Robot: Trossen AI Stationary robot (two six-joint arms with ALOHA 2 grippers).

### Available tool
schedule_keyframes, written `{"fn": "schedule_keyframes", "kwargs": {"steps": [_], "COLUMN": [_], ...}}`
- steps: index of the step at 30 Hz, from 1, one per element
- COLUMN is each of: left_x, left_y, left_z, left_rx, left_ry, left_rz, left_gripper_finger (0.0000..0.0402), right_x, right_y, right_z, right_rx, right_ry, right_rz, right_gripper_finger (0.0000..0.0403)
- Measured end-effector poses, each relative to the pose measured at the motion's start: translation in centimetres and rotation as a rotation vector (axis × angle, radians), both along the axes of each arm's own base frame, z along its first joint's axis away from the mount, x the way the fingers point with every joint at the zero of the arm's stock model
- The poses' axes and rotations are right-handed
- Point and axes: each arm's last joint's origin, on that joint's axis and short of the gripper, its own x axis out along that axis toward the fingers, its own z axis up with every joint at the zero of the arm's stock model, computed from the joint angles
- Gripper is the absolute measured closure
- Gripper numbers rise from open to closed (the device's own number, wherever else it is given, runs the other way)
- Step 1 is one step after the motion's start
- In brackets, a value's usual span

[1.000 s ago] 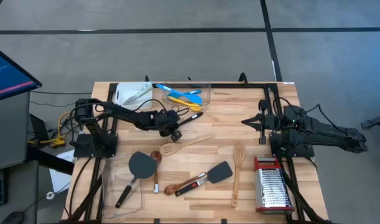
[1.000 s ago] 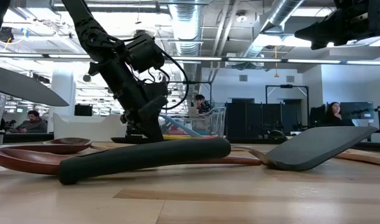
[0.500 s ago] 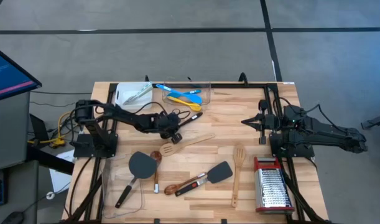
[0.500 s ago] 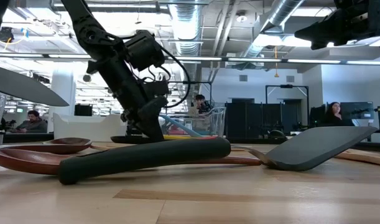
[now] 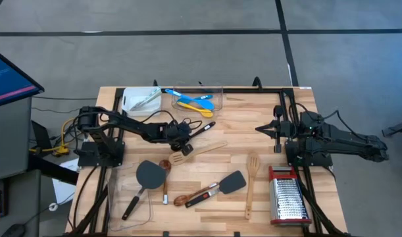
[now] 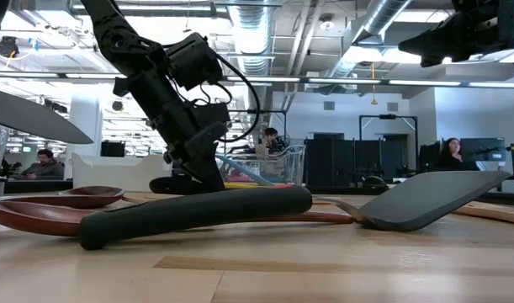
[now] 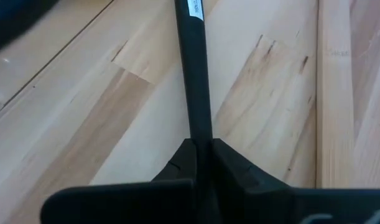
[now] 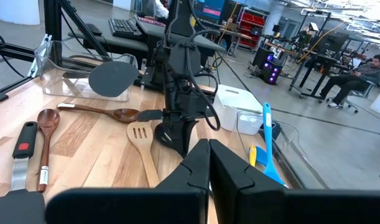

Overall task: Pick & Place Kitchen Items
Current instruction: Put the black serving spoon into the top transparent bin

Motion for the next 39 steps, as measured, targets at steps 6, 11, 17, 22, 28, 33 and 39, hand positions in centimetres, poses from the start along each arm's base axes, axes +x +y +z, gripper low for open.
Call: {"fn": "schedule_keyframes", "kwargs": {"steps": [6, 11, 17, 22, 28, 33, 39], "left_x": [0.0, -0.1, -0.2, 0.0, 1.3, 3.0, 4.6], "left_y": [0.0, 0.0, 0.1, 0.4, 1.6, 2.5, 3.6], "left_z": [0.0, -0.1, -0.2, 0.0, 1.4, 3.5, 6.0], "left_rx": [-0.005, -0.011, 0.003, -0.012, 0.029, 0.087, 0.13], "left_ry": [0.002, 0.012, 0.025, 0.024, -0.008, -0.073, -0.127], "left_rz": [-0.01, -0.021, -0.017, -0.015, -0.028, -0.052, -0.086], "left_gripper_finger": [0.0372, 0.0333, 0.0287, 0.0276, 0.0286, 0.029, 0.029], "right_x": [0.0, 0.0, 0.0, 0.0, 0.0, 0.0, 0.0], "right_y": [0.0, 0.0, 0.0, 0.0, 0.0, 0.0, 0.0], "right_z": [0.0, 0.0, 0.0, 0.0, 0.0, 0.0, 0.0], "right_rx": [0.0, 0.0, 0.0, 0.0, 0.0, 0.0, 0.0], "right_ry": [0.0, 0.0, 0.0, 0.0, 0.0, 0.0, 0.0], "right_rz": [0.0, 0.0, 0.0, 0.001, 0.0, 0.0, 0.001], "right_gripper_finger": [0.0403, 0.0403, 0.0403, 0.0403, 0.0403, 0.0403, 0.0403]}}
